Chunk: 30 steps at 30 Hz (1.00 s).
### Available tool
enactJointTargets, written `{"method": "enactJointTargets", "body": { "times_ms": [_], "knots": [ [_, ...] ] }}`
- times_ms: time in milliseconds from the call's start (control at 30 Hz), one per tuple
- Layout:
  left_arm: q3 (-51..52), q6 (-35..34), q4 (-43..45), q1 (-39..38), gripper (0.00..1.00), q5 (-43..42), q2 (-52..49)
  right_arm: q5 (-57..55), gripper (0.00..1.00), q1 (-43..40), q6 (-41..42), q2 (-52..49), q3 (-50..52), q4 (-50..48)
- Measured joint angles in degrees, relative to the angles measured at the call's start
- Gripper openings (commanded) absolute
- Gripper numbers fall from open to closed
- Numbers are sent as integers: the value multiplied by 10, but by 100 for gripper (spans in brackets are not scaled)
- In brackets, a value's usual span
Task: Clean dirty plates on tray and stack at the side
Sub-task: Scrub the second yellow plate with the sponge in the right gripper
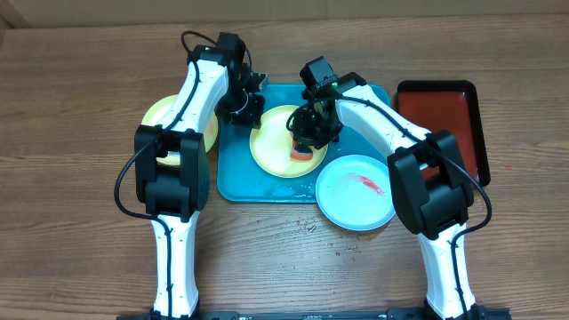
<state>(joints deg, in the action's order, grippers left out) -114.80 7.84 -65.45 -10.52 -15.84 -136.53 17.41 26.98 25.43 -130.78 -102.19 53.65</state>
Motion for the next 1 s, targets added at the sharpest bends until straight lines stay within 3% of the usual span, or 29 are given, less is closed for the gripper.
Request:
{"method": "enactJointTargets", "body": {
  "times_ms": [67,100,400,500,867,1000],
  "knots": [
    [0,25,24,0,6,0,-2,0,4,0,0,0,0,0],
    [0,33,32,0,4,-1,-3,1,4,0,0,0,0,-1],
    [0,57,28,0,4,-6,-8,3,4,0,0,0,0,-2],
    [-1,59,17,0,12,-6,-8,3,4,0,0,0,0,-1],
    [-1,66,-41,0,20,-4,-16,4,4,0,0,0,0,-1],
    [-1,74,-43,0,4,-4,-16,3,4,0,0,0,0,-1]
  ]
}}
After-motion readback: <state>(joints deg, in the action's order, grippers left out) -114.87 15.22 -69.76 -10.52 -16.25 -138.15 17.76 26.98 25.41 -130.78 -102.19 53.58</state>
